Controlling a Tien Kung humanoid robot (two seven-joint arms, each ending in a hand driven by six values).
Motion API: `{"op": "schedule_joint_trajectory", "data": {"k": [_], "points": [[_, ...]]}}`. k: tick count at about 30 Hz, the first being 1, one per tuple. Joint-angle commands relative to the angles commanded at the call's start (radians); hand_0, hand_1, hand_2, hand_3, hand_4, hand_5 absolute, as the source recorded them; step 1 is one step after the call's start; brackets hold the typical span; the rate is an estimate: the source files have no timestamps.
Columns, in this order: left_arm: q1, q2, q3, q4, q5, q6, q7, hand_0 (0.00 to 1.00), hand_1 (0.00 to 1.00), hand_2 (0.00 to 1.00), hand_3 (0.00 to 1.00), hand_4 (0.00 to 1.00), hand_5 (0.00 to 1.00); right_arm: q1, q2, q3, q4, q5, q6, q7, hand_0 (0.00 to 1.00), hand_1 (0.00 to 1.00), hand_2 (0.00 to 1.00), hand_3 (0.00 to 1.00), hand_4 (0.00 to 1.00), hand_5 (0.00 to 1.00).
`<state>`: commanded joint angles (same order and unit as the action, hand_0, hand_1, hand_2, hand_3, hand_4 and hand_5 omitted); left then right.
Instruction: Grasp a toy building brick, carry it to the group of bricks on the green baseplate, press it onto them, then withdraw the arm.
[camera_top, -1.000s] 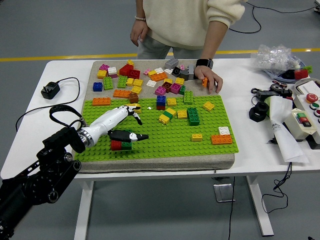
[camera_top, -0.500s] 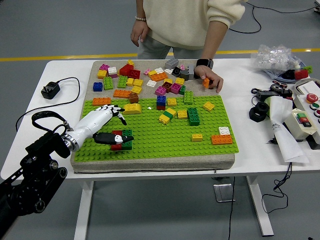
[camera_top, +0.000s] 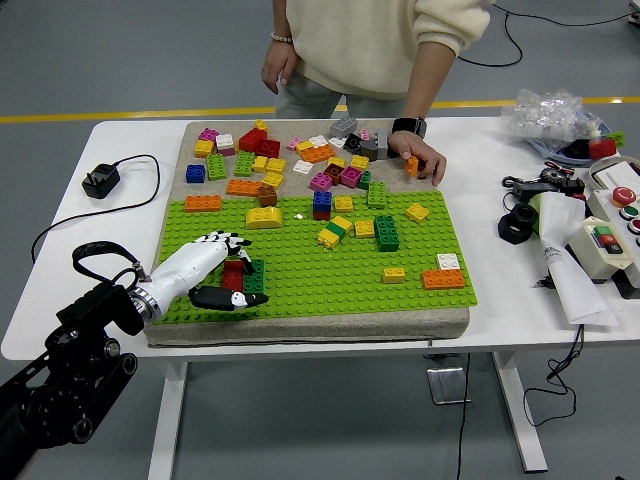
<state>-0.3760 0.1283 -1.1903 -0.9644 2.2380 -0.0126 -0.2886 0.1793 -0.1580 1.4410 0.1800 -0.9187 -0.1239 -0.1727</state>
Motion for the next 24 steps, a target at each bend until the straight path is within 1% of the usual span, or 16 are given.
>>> {"op": "schedule_joint_trajectory", "data": {"k": [13, 14, 21, 24], "points": [[0.003, -0.009, 0.004, 0.017, 0.017, 0.008, -0.001, 0.998, 0.967, 0.918, 0.566, 0.951, 0.722, 0.001, 0.001, -0.001, 0.000, 0.001, -0.001, -0.003, 0.790, 0.703, 0.752, 0.714, 0.907, 0.551], [0.003, -0.010, 0.003, 0.017, 0.021, 0.009, -0.002, 0.998, 0.966, 0.916, 0.569, 0.943, 0.738, 0.001, 0.001, -0.001, 0.000, 0.001, -0.002, -0.003, 0.790, 0.703, 0.752, 0.714, 0.907, 0.551], [0.005, -0.010, 0.008, 0.025, 0.031, 0.014, -0.004, 0.998, 0.965, 0.916, 0.567, 0.943, 0.740, 0.002, 0.000, 0.001, 0.000, 0.003, -0.002, -0.004, 0.790, 0.702, 0.751, 0.714, 0.907, 0.551], [0.006, -0.015, 0.013, 0.031, 0.031, 0.016, -0.003, 0.998, 0.965, 0.916, 0.567, 0.943, 0.740, 0.002, 0.000, 0.002, 0.000, 0.003, -0.001, -0.005, 0.790, 0.702, 0.751, 0.714, 0.907, 0.551]]}}
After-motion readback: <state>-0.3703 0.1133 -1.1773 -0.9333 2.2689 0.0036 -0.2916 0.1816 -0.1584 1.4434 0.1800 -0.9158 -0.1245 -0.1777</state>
